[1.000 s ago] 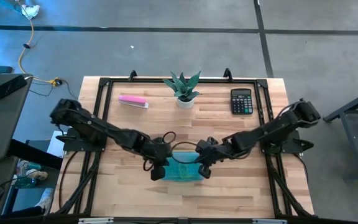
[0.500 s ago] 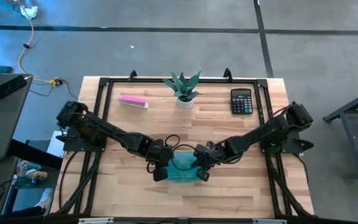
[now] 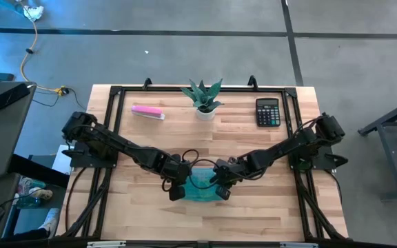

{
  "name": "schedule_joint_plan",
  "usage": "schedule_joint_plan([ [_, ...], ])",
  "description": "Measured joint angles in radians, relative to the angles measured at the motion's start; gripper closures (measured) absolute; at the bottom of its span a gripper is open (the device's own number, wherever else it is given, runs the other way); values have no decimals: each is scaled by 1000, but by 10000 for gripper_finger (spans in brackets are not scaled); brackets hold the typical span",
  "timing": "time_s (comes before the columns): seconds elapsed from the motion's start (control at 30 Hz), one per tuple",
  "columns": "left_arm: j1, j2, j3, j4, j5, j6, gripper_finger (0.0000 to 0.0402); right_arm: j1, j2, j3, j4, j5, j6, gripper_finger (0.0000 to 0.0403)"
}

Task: Pack school essentials
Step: Close the blue supply box, then return to Home Position

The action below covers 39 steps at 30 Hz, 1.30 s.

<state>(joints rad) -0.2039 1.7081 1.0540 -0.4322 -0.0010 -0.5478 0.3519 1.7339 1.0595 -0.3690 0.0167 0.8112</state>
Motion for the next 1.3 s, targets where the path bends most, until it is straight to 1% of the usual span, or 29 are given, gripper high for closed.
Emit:
schedule_joint_plan([
  [0.13,0,-1,-23,15,-4,-30,402,1,4,-1,6,-1,8,403],
  [0.33,1,-40,-29,13,16,-35,402,1,-9,-3,39,4,11,403],
  [0.47,8,-101,-32,-12,13,-21,402,-2,-60,-11,2,43,-10,403],
  [0.6,28,-171,-31,-43,13,18,402,-21,-134,-8,6,60,-31,403],
  [0.67,43,-214,-30,-44,13,41,402,-34,-162,-8,5,68,-34,403],
  [0.93,122,-434,-29,-74,4,170,402,-88,-326,-7,9,170,-36,403],
  [1.13,163,-620,-33,-80,-110,285,402,-130,-455,-6,61,213,-141,403],
  [1.23,180,-713,-88,-52,-155,316,402,-148,-516,-6,93,246,-194,403],
  [1.3,197,-775,-156,-52,-176,315,402,-163,-551,-6,112,277,-232,403],
])
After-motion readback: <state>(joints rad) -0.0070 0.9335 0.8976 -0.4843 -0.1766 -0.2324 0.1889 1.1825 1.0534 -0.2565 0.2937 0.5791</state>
